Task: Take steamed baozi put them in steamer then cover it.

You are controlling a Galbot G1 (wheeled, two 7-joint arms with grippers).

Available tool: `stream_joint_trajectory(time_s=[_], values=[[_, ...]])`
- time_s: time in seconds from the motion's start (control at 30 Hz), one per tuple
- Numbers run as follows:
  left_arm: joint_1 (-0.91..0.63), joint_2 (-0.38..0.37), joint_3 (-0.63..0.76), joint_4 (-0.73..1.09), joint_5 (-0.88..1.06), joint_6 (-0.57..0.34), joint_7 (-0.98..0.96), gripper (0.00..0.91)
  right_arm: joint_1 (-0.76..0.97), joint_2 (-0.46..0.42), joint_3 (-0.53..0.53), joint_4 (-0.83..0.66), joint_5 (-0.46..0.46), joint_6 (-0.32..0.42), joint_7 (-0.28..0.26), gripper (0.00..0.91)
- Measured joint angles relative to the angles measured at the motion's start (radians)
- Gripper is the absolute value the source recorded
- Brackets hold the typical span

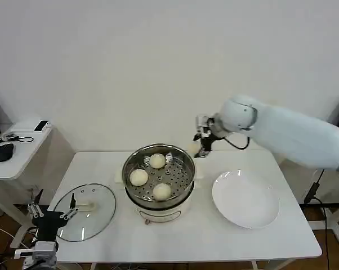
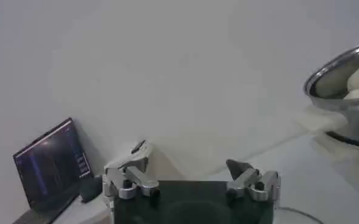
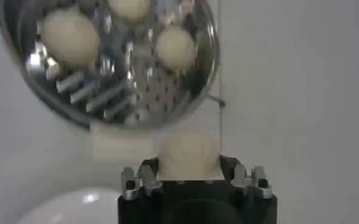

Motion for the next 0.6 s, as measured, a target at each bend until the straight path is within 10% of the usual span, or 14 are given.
stream_joint_trajectory(time_s=[0.6], values=[[0.012, -0.013, -0.013, -0.02, -0.002, -0.002, -0.002, 0.907, -0.079, 0.116, -0.068, -0.043, 0.102, -0.098, 0.132, 0.685]])
